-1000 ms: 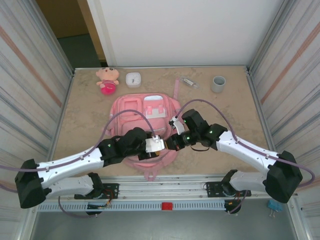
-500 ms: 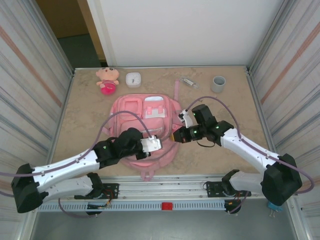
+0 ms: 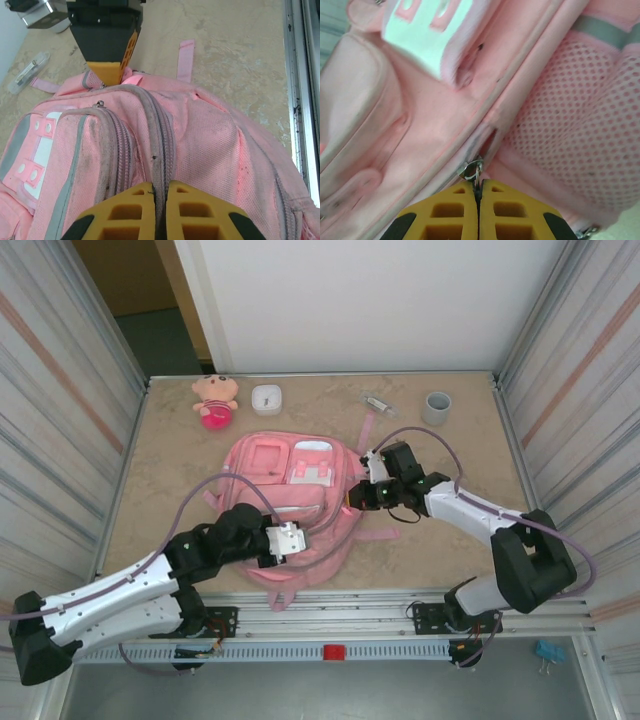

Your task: Pack the student bag

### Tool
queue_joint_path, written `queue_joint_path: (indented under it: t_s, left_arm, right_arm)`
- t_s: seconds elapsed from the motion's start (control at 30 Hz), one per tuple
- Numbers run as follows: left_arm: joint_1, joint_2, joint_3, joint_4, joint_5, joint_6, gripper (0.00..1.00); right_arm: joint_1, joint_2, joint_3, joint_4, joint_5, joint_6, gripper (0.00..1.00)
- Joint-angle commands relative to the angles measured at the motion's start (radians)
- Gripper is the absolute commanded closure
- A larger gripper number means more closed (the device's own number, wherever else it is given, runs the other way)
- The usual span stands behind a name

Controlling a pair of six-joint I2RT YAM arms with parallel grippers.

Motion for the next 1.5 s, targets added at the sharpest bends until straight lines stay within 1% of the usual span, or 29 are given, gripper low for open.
queue_joint_path:
  t_s: [0.0, 0.1, 0.13, 0.17, 0.23, 0.27, 0.33, 0.37, 0.47, 0.57, 0.63, 0.8, 0.97, 1.03, 1.07, 1.1, 1.13, 1.2, 1.23, 1.27, 1.33, 1.47]
  left_arm:
    - [-0.001, -0.037, 0.015, 0.030, 0.038, 0.004, 0.98]
    - [-0.001, -0.018, 0.014, 0.034, -0.032, -0.017, 0.91]
    - [-0.002, -0.009, 0.015, 0.035, -0.047, -0.021, 0.87]
    - [-0.001, -0.001, 0.017, 0.039, -0.067, -0.027, 0.79]
    - [-0.001, 0.012, 0.025, 0.037, -0.095, -0.043, 0.56]
    - [-0.002, 0.016, 0.030, 0.032, -0.103, -0.048, 0.45]
    - [-0.001, 0.020, 0.035, 0.023, -0.124, -0.052, 0.35]
    - [-0.001, 0.022, 0.034, 0.017, -0.136, -0.049, 0.31]
    - [0.000, 0.035, 0.032, -0.010, -0.175, -0.024, 0.29]
    - [0.004, 0.050, 0.036, -0.029, -0.235, -0.018, 0.26]
    - [0.024, 0.053, 0.035, -0.030, -0.242, -0.013, 0.26]
    - [0.075, 0.063, 0.034, -0.029, -0.212, -0.006, 0.27]
    - [0.082, 0.102, 0.035, -0.040, -0.204, 0.008, 0.28]
    - [0.082, 0.121, 0.036, -0.039, -0.195, 0.007, 0.30]
    - [0.083, 0.127, 0.034, -0.036, -0.189, 0.007, 0.41]
    - [0.083, 0.133, 0.035, -0.033, -0.182, 0.005, 0.57]
    - [0.083, 0.137, 0.035, -0.026, -0.179, 0.000, 0.68]
    - [0.084, 0.129, 0.030, -0.006, -0.160, -0.002, 0.85]
    - [0.089, 0.118, 0.023, 0.009, -0.144, -0.005, 0.92]
    - [0.092, 0.104, 0.016, 0.024, -0.124, -0.009, 0.95]
    - [0.122, 0.066, -0.002, 0.062, -0.047, -0.028, 0.99]
    - [0.181, -0.008, -0.053, 0.135, 0.070, -0.080, 1.00]
  right_arm:
    - [-0.023, 0.007, 0.030, 0.074, 0.121, 0.040, 1.00]
    - [-0.022, -0.029, 0.026, 0.077, 0.105, 0.032, 1.00]
    - [-0.022, -0.050, 0.021, 0.072, 0.110, 0.031, 0.90]
    - [-0.021, -0.078, 0.015, 0.068, 0.117, 0.028, 0.77]
    - [-0.023, -0.137, 0.002, 0.050, 0.126, 0.015, 0.61]
    - [-0.023, -0.172, -0.004, 0.036, 0.129, 0.006, 0.56]
    - [-0.023, -0.233, -0.018, 0.001, 0.135, -0.013, 0.52]
    - [-0.022, -0.266, -0.026, -0.014, 0.134, -0.026, 0.51]
    - [-0.017, -0.350, -0.069, -0.025, 0.137, -0.062, 0.47]
    - [-0.005, -0.427, -0.132, 0.011, 0.123, -0.104, 0.42]
    - [0.006, -0.475, -0.171, 0.047, 0.096, -0.137, 0.41]
    - [0.038, -0.490, -0.200, 0.074, 0.043, -0.218, 0.40]
    - [0.053, -0.443, -0.193, 0.105, -0.044, -0.256, 0.38]
    - [0.056, -0.387, -0.189, 0.131, -0.093, -0.268, 0.37]
    - [0.059, -0.370, -0.185, 0.142, -0.119, -0.272, 0.36]
    - [0.062, -0.349, -0.178, 0.153, -0.148, -0.276, 0.36]
    - [0.065, -0.328, -0.169, 0.160, -0.176, -0.280, 0.35]
    - [0.069, -0.285, -0.148, 0.168, -0.223, -0.284, 0.33]
    - [0.070, -0.262, -0.136, 0.173, -0.249, -0.286, 0.31]
    - [0.071, -0.245, -0.129, 0.179, -0.273, -0.286, 0.29]
    - [0.072, -0.207, -0.112, 0.199, -0.313, -0.286, 0.27]
    - [0.072, -0.138, -0.085, 0.232, -0.354, -0.278, 0.24]
